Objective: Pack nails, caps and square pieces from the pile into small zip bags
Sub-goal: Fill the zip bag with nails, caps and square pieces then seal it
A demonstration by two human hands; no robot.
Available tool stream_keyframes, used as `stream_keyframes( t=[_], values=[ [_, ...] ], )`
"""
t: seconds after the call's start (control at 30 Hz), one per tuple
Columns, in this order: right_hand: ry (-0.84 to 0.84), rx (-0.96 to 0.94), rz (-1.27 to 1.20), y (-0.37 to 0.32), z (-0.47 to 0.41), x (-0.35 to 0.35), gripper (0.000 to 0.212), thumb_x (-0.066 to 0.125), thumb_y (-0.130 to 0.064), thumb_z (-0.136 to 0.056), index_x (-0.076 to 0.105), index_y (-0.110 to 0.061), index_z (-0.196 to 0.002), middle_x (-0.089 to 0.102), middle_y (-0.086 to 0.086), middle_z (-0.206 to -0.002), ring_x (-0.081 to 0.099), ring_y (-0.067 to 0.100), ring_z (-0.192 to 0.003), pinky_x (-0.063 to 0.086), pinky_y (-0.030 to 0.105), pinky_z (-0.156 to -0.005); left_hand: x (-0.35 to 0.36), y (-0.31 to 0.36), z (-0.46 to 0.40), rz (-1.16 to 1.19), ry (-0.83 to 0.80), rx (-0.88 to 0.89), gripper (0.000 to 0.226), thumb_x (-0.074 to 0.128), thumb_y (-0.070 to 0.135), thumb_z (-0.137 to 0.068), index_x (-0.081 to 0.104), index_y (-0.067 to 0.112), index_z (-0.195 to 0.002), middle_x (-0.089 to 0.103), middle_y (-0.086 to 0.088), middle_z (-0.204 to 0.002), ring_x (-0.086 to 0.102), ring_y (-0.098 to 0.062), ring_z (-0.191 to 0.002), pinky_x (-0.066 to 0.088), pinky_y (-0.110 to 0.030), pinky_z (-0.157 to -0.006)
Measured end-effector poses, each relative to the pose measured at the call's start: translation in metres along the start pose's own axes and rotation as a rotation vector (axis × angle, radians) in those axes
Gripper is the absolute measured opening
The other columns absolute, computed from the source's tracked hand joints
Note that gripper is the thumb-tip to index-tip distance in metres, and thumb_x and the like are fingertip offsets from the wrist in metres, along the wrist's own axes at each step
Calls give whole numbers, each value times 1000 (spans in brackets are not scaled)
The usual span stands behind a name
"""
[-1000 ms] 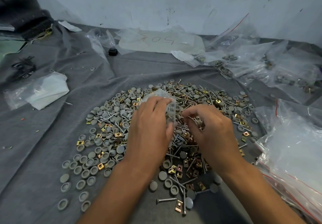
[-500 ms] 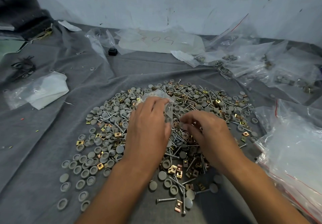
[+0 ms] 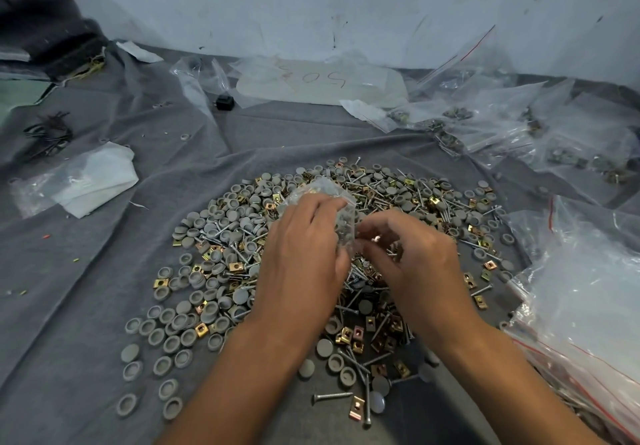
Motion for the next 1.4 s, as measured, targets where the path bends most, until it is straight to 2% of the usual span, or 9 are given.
stream_keyframes(
  t=[0.1, 0.23, 0.53, 0.67, 0.83, 0.97, 1.13, 1.27, 1.4],
  values=[
    [-127, 97, 99, 19, -1, -4, 19, 71, -33, -86, 65, -33, -104, 57, -28, -95, 58, -5, -89, 49, 13, -77, -2, -4, -2, -29, 32, -27, 56, 77, 25, -84, 54, 19, -135, 55, 5, -128, 52, -12, -116, 45, -32, -104],
    [-373, 140, 316, 34, 4, -3, 28, 67, -50, -87, 61, -41, -113, 54, -22, -111, 48, 5, -109, 48, 31, -91, -6, -9, -5, -87, 61, -66, 57, 78, 20, -82, 55, 17, -135, 57, 2, -127, 53, -15, -115, 41, -31, -102],
    [-459, 81, 372, 27, 3, -13, 16, 65, -46, -89, 54, -42, -101, 50, -23, -109, 41, 5, -107, 47, 28, -88, -7, -8, -4, -81, 83, -59, 56, 71, -8, -82, 59, 13, -133, 59, -1, -125, 53, -18, -116, 47, -34, -104],
    [-473, 127, 341, 26, 4, -18, 16, 65, -42, -90, 52, -41, -100, 49, -24, -107, 43, 5, -108, 45, 28, -88, -11, -7, -5, -32, 136, -75, 46, 72, 2, -83, 62, 13, -127, 62, -3, -121, 57, -19, -114, 48, -34, -103],
    [-251, 155, 392, 19, 5, -20, 22, 61, -34, -94, 55, -38, -115, 51, -16, -116, 42, 5, -108, 39, 26, -83, -12, -8, -5, -25, 113, -84, 45, 70, 14, -83, 63, 13, -127, 63, -3, -120, 58, -19, -111, 50, -34, -99],
    [-398, 83, 412, 5, 9, -4, 26, 55, -53, -92, 61, -39, -113, 51, -19, -113, 42, 5, -106, 45, 27, -88, -8, -8, -5, -58, 57, -60, 52, 75, 13, -83, 59, 15, -133, 60, -1, -123, 55, -19, -114, 48, -34, -100],
    [-396, 172, 459, 0, 9, 3, 26, 55, -60, -92, 61, -41, -108, 51, -16, -105, 42, 9, -105, 41, 31, -86, -4, -8, -4, -52, 11, -36, 56, 72, 15, -87, 53, 21, -139, 55, 4, -127, 52, -15, -113, 43, -29, -97],
    [-506, 252, 415, 0, 11, 8, 30, 56, -62, -91, 59, -39, -110, 50, -14, -105, 42, 10, -107, 40, 31, -85, -2, -9, -4, -1, -6, -18, 59, 72, 9, -87, 52, 21, -140, 54, 5, -129, 51, -13, -117, 46, -31, -102],
    [-493, 265, 326, 0, 13, 5, 16, 56, -54, -96, 55, -38, -94, 47, -16, -101, 41, 8, -109, 42, 35, -94, -1, -11, -5, 57, -4, -12, 57, 71, 7, -88, 53, 23, -140, 56, 8, -130, 52, -7, -118, 40, -22, -103]
  ],
)
Point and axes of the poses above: each hand's wrist, its own z-axis away from the middle knuckle, its own x-axis out of the palm, y = z × x, the point moved 2 cm from there along -z, towards the middle knuckle
